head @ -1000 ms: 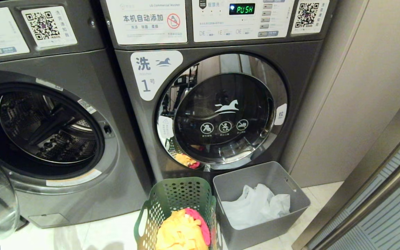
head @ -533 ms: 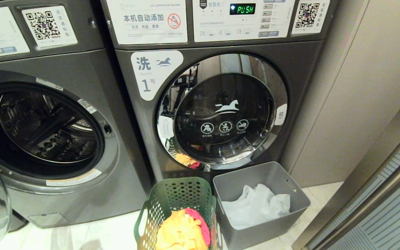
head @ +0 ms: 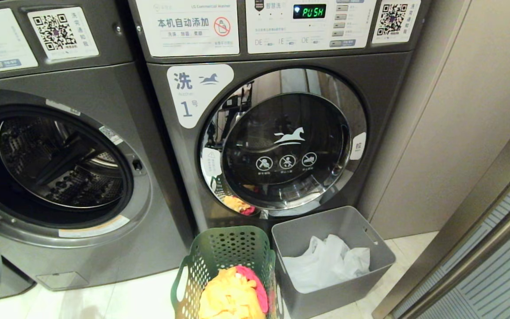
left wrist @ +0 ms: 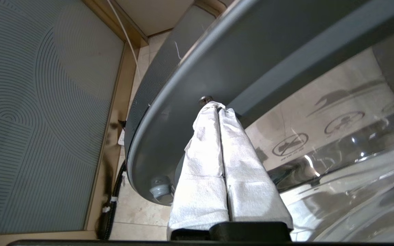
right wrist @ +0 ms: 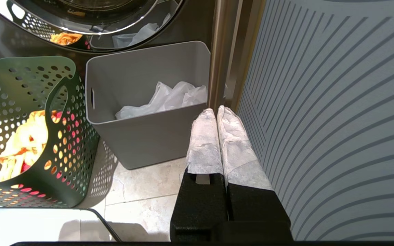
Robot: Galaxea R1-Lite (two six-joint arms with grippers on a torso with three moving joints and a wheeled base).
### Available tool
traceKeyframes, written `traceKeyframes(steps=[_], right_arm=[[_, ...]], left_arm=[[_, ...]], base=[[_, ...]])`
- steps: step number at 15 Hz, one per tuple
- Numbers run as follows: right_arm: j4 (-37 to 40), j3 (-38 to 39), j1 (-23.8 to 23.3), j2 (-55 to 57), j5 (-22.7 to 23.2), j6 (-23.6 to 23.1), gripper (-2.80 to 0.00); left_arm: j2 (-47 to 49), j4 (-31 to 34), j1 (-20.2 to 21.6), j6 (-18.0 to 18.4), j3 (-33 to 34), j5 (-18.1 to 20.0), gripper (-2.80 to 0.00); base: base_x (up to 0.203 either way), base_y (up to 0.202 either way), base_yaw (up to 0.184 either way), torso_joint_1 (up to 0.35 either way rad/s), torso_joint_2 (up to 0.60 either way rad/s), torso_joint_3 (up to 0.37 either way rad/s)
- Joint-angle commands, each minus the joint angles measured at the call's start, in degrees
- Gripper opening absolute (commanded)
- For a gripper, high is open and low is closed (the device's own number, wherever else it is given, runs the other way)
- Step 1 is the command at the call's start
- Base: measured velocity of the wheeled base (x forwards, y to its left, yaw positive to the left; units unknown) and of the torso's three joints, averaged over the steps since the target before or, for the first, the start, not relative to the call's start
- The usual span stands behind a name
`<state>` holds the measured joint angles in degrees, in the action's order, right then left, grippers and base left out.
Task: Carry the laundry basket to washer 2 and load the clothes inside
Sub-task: Open the lid of the washing machine
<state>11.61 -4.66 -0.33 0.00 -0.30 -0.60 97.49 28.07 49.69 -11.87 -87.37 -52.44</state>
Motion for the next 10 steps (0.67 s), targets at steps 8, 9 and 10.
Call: traceKeyframes(steps=[8, 9, 10], right_arm=[[0.08, -0.08, -0.01, 0.00, -0.05, -0.02, -2.80], [0.08, -0.03, -0.02, 0.01, -0.05, -0.02, -2.80], [0.08, 0.00, -0.02, 0.00, -0.05, -0.02, -2.80]], left_arm=[[8.08, -12.20, 9.41, 0.18, -11.72, -0.78, -2.80], [7.67, -12.01, 9.46, 0.18, -11.29, -0.45, -2.80], [7.33, -11.94, 9.44, 0.11, -10.16, -0.05, -2.80]], base=[[0.000, 0.000, 0.000, 0.000, 0.00, 0.000], [0.000, 0.000, 0.000, 0.000, 0.00, 0.000], [0.000, 0.000, 0.000, 0.000, 0.00, 0.000]])
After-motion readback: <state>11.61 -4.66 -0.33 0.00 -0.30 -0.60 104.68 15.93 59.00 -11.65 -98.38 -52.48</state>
